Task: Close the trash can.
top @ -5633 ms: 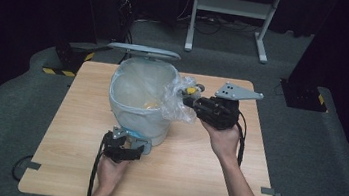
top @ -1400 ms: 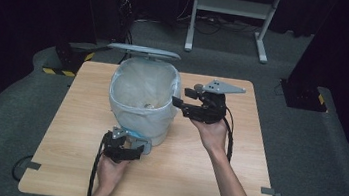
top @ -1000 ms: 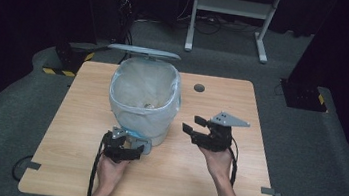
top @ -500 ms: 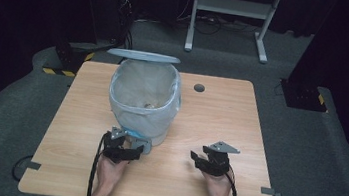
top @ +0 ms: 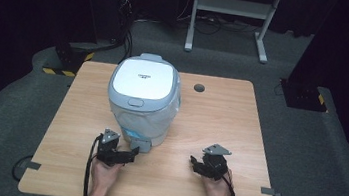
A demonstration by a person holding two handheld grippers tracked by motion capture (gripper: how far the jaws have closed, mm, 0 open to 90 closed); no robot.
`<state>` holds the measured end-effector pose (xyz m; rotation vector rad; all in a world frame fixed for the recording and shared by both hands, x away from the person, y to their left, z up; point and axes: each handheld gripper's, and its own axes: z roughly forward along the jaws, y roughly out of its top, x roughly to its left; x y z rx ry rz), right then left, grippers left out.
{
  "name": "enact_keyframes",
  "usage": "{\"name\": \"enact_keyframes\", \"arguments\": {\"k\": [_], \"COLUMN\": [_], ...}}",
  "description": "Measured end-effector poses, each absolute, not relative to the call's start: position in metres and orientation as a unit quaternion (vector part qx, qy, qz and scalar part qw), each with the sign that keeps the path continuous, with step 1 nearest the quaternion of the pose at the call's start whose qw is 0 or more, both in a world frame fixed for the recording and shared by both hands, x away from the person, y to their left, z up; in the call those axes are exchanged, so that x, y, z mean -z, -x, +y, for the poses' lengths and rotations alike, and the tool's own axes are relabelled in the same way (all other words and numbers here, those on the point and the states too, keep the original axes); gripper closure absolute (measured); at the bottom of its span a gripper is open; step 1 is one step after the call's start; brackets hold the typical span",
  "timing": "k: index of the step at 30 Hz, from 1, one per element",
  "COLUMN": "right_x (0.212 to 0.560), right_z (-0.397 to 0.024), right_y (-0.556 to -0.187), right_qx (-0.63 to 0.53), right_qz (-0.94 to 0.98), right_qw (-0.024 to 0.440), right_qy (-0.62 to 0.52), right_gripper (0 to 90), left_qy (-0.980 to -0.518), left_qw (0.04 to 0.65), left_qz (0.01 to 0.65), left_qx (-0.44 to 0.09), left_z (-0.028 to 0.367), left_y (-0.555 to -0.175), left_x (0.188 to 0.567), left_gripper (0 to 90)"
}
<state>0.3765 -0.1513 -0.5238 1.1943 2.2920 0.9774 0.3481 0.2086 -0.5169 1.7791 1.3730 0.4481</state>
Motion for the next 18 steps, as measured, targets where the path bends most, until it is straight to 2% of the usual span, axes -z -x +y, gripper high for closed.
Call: {"name": "enact_keyframes", "arguments": {"k": [9,15,18], "right_x": [0.524,0.524,0.524], "right_z": [-0.151,-0.151,-0.151], "right_y": [-0.377,-0.377,-0.377], "right_qx": [-0.347,-0.347,-0.347], "right_qz": [0.815,0.815,0.815], "right_qw": [0.188,0.189,0.189], "right_qy": [-0.424,-0.424,-0.424], "right_gripper": [35.1,35.0,34.9], "left_qy": [-0.715,-0.727,-0.728], "left_qw": [0.353,0.308,0.308], "left_qz": [0.568,0.565,0.564], "left_qx": [-0.205,-0.239,-0.239], "left_z": [0.242,0.245,0.246], "left_y": [-0.343,-0.345,-0.346], "left_x": [0.528,0.529,0.529], "left_gripper": [6.6,7.5,6.7]}}
